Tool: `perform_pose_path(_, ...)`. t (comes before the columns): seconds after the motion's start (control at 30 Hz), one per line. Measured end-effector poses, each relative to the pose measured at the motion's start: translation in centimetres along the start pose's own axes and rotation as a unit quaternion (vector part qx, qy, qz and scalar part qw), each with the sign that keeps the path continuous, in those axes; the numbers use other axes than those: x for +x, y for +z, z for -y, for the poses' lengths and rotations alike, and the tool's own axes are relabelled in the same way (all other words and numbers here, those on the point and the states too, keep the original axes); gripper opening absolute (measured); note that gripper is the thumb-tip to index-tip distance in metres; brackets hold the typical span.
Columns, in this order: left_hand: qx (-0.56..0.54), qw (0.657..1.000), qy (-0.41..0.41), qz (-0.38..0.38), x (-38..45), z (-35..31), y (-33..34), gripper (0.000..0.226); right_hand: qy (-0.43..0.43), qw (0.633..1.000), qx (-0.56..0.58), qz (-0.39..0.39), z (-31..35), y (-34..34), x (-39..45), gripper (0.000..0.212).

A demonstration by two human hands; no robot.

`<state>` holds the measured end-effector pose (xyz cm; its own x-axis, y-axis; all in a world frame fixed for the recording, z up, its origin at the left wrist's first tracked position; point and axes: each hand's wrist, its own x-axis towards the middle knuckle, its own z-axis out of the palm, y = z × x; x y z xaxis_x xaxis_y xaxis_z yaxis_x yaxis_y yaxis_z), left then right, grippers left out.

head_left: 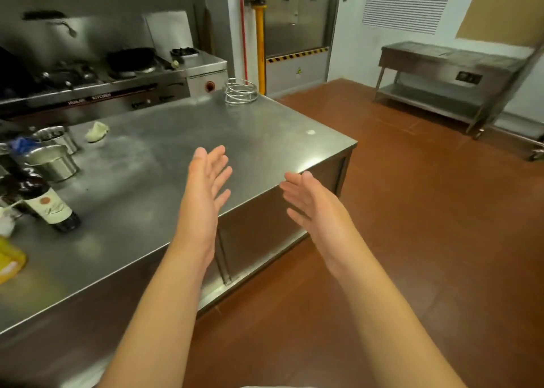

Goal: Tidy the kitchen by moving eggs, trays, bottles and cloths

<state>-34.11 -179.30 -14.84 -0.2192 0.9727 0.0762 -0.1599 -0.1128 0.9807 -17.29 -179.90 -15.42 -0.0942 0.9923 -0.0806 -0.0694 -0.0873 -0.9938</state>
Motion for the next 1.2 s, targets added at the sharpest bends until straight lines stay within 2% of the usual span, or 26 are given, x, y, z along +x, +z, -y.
perform_pose_path(0.13, 0.001, 0.998, 0.036, -0.054, 2.0, -2.8, -8.1, 0.066, -0.008, 0.999, 0.017, 0.047, 1.0, 7.8, 2.8, 0.042)
perform_pose_path(0.3, 0.006, 0.985, 0.075, -0.153, 2.5, -6.7, -19.6, 0.071, -0.008, 0.991, 0.036, 0.129, 1.7, 19.4, 5.2, 0.04)
perform_pose_path(0.43, 0.012, 0.963, 0.108, -0.247, 0.1, -9.3, -27.2, 0.06, -0.001, 0.972, 0.028, 0.231, 2.1, 28.5, 4.9, 0.043)
perform_pose_path(0.53, 0.021, 0.94, 0.125, -0.318, -3.2, -10.5, -31.9, 0.06, -0.002, 0.948, 0.016, 0.317, 2.2, 34.7, 3.5, 0.044)
perform_pose_path(0.8, 0.035, 0.83, 0.173, -0.53, -16.7, -14.4, -40.7, 0.058, 0.013, 0.865, 0.022, 0.501, 2.7, 46.6, -3.8, 0.044)
perform_pose_path(1.07, 0.063, 0.699, 0.225, -0.676, -29.8, -15.8, -39.3, 0.063, -0.001, 0.741, 0.002, 0.672, 3.6, 52.0, -14.3, 0.042)
perform_pose_path(1.2, 0.051, 0.651, 0.24, -0.718, -34.0, -15.7, -37.4, 0.06, -0.023, 0.684, -0.011, 0.729, 3.5, 52.2, -18.2, 0.045)
